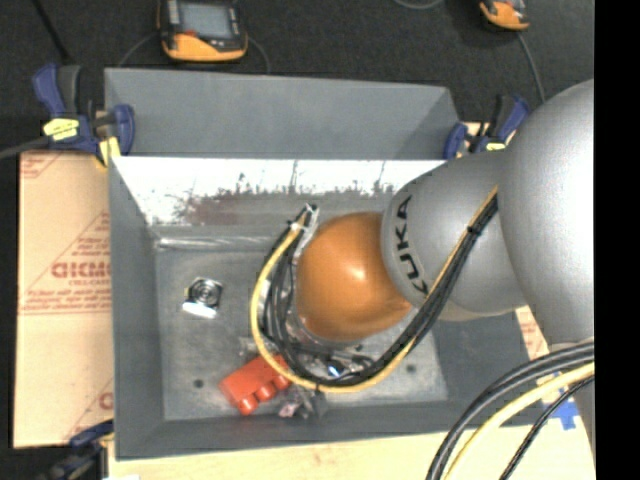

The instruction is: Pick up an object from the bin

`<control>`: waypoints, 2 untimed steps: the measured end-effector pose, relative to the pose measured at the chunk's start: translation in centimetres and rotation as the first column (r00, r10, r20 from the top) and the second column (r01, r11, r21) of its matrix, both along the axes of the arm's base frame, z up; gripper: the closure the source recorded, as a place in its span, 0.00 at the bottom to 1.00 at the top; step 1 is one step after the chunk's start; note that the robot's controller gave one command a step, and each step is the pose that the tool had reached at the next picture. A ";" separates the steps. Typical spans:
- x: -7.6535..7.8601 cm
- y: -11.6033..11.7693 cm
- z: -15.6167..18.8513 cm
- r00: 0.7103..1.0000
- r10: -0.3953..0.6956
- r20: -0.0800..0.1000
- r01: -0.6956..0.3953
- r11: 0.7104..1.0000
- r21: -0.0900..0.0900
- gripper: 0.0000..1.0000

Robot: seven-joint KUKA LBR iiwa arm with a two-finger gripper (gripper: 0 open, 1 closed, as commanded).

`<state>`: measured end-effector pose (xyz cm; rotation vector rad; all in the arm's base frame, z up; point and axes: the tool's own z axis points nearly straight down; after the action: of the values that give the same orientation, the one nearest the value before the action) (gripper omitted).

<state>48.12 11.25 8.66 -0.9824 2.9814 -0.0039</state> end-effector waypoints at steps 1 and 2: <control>0.2 0.5 0.2 1.000 0.001 0.008 -0.001 1.000 0.006 1.00; 3.3 7.7 -0.8 0.990 -0.138 0.007 0.138 0.990 0.005 1.00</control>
Offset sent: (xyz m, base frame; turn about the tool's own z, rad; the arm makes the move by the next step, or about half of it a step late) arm 0.0000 0.0000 0.0000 0.0000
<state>51.43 18.97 7.85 -0.7715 3.0341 -0.0014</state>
